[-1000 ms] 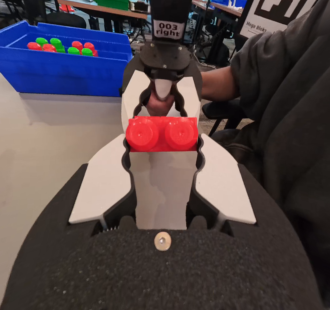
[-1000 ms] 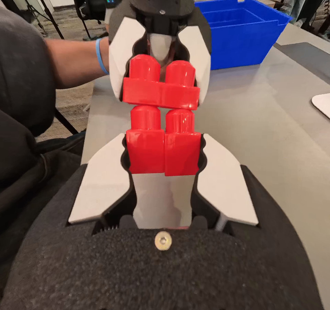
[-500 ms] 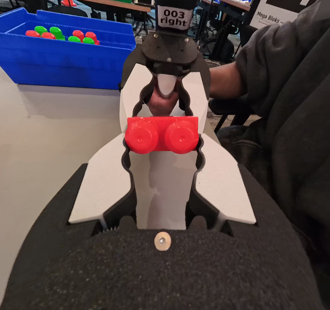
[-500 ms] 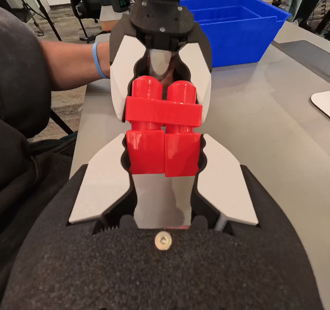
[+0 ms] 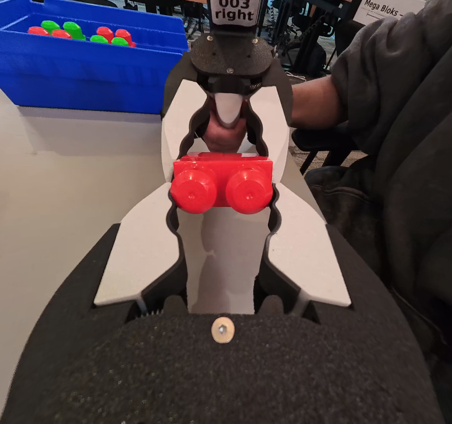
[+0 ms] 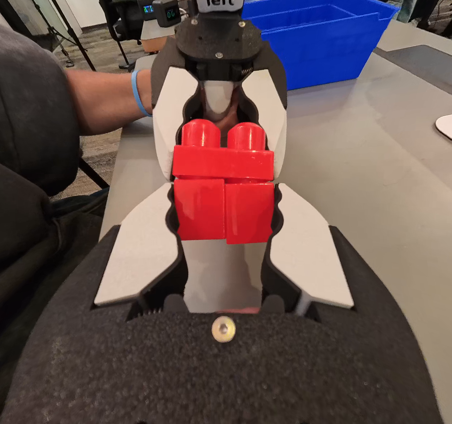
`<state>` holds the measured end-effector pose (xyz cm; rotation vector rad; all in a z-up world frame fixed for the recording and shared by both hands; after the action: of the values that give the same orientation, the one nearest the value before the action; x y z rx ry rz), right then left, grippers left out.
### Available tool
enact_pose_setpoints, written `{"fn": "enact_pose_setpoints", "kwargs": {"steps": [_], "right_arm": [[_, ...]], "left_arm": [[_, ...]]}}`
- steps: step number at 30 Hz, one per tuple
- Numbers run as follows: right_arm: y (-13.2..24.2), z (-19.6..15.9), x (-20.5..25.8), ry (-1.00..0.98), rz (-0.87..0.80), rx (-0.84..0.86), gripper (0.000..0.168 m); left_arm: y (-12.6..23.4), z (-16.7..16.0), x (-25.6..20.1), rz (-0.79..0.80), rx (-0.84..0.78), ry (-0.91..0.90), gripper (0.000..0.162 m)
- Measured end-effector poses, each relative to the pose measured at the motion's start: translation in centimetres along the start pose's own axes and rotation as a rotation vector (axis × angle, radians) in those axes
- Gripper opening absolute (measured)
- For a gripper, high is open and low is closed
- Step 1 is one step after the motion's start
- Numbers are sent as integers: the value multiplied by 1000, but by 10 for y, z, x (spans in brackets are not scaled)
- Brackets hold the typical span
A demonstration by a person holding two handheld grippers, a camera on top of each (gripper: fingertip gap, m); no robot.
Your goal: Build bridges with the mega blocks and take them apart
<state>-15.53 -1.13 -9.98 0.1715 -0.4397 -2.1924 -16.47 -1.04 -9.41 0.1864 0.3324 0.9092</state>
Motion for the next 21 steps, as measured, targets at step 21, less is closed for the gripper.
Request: {"fn": "enact_pose_setpoints", "kwargs": {"steps": [21], "right_arm": [[33, 25, -7, 433, -341, -207, 72]], "left_arm": [[15, 23, 20, -7, -389, 288, 72]]}}
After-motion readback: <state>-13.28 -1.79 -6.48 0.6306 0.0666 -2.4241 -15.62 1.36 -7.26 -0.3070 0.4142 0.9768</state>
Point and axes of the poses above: each gripper's, where its closed fingertips meet, y back along the fingers, z out of its top, x = y × z across the jaws, the point moved 1 cm from there along y, back along the fingers, and after that the axes turned 10 degrees about -z, right-handed, at the moved point
